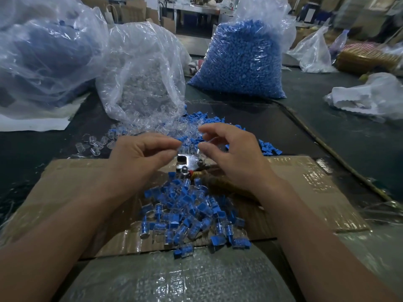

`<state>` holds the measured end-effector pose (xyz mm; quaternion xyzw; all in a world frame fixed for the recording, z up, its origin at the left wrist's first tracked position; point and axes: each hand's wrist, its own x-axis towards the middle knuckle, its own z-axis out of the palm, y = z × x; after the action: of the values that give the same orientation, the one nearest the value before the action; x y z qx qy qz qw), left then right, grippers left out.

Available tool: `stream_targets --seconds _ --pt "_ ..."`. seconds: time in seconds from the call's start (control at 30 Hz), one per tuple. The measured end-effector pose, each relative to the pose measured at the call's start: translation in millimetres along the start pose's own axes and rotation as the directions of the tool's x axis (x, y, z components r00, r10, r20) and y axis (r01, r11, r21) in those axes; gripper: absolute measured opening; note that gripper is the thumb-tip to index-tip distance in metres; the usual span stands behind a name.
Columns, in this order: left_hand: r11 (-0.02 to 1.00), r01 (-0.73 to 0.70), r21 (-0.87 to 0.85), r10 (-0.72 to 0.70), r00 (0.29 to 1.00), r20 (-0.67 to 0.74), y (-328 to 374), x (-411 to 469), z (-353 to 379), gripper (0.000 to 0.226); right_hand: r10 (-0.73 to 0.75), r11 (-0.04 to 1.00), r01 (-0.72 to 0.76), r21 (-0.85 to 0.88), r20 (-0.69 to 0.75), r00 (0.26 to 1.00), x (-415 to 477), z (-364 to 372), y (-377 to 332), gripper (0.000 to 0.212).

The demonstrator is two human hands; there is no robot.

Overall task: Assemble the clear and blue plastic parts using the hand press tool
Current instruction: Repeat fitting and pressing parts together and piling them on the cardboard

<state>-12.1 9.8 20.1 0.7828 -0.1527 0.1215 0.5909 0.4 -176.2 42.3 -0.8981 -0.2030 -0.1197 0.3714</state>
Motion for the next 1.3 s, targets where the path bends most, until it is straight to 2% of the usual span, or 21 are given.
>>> stream_targets --seconds 0.07,0.13,0.2,0.3,0.37,0.47,0.67,0.93,1.13,1.3 --pt "0.997 0.043 -0.069 -0.036 0.994 0.099 5.5 -2.6 1.6 0.026 -0.041 0.995 0.038 0.097 0.025 0.999 -1.4 4.8 -3.6 0.036" --pt "0.995 0.056 -0.077 -0.046 0.990 0.131 7.0 -4.3 4.1 0.027 -0.100 0.987 0.095 0.130 0.036 0.994 -2.9 9.6 -5.3 0.031" --pt "0.996 0.066 -0.060 -0.060 0.993 0.103 6.7 -4.8 6.1 0.036 -0.123 0.985 0.120 0.126 0.018 0.992 -3.4 11.6 -5.6 0.024" --pt "0.988 0.120 -0.098 -0.108 0.987 0.119 7.6 -5.2 5.9 0.024 -0.119 0.985 0.119 0.123 -0.006 0.993 -2.9 11.3 -5.7 0.020" --pt "0.979 0.133 -0.155 -0.115 0.986 0.118 6.6 -5.4 4.4 0.025 -0.101 0.987 0.103 0.119 -0.026 0.995 -2.0 9.7 -5.8 0.025" --pt "0.971 0.115 -0.209 -0.109 0.993 0.037 5.5 -3.9 3.5 0.028 -0.067 0.996 0.070 0.063 -0.050 0.997 -0.8 7.0 -5.1 0.035" --pt "0.977 0.104 -0.187 -0.102 0.995 0.023 9.1 -5.1 5.3 0.026 -0.033 0.996 0.039 0.085 -0.063 0.997 -1.3 8.6 -5.9 0.027" --pt "0.974 0.120 -0.190 -0.115 0.993 0.037 8.0 -5.6 6.4 0.021 -0.164 0.976 0.191 0.102 -0.225 0.960 -4.3 11.1 -9.5 0.015" --pt "0.971 0.127 -0.204 -0.122 0.992 0.036 5.4 -6.9 6.1 0.018 -0.089 0.966 0.131 0.224 -0.190 0.978 -4.5 13.1 -12.5 0.023" --pt "0.981 0.128 -0.145 -0.122 0.991 0.053 3.4 -6.0 5.2 0.016 -0.090 0.975 0.120 0.189 -0.165 0.982 -4.3 14.6 -10.9 0.016"
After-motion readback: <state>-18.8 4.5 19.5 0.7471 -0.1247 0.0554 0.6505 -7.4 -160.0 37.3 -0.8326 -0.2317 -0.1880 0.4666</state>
